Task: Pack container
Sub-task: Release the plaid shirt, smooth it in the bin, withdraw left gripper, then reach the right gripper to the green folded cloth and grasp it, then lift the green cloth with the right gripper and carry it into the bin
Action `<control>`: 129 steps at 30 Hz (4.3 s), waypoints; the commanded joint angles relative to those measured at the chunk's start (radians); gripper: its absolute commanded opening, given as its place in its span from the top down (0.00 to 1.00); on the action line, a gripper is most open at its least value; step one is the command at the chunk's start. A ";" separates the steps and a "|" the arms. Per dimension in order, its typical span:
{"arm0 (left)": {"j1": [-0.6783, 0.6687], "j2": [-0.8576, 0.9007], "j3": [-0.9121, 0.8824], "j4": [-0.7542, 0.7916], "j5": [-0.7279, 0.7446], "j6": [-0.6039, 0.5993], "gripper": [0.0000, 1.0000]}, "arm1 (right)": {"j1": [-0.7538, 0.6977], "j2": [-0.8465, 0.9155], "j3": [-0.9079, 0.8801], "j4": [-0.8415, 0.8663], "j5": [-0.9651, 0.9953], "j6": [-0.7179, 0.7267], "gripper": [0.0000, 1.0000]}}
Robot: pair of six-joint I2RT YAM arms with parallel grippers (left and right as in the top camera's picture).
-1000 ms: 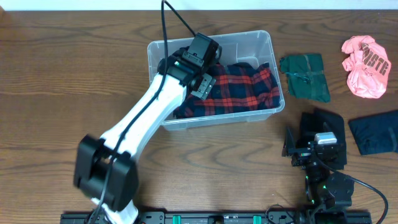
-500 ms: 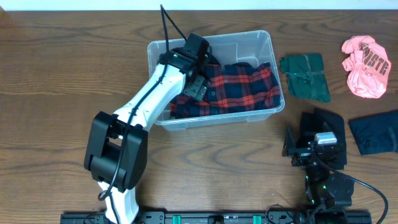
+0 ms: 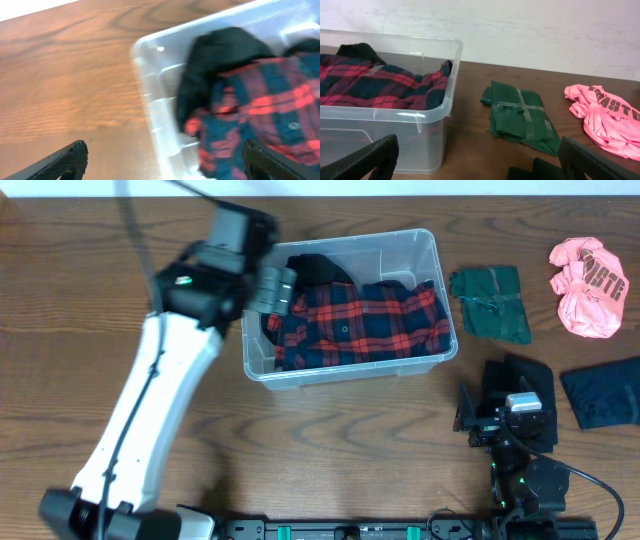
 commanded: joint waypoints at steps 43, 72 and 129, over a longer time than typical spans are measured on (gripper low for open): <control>0.636 0.026 -0.069 -0.132 0.269 -0.117 0.02 | -0.253 1.408 1.318 -0.368 -0.412 -0.121 0.01; 0.636 0.026 -0.069 -0.147 0.195 -0.105 0.02 | -0.463 1.943 1.318 -0.438 -0.494 -0.364 0.06; 0.636 0.026 -0.069 -0.162 0.178 -0.106 0.02 | -0.402 2.061 1.320 -0.335 -0.506 -0.136 0.99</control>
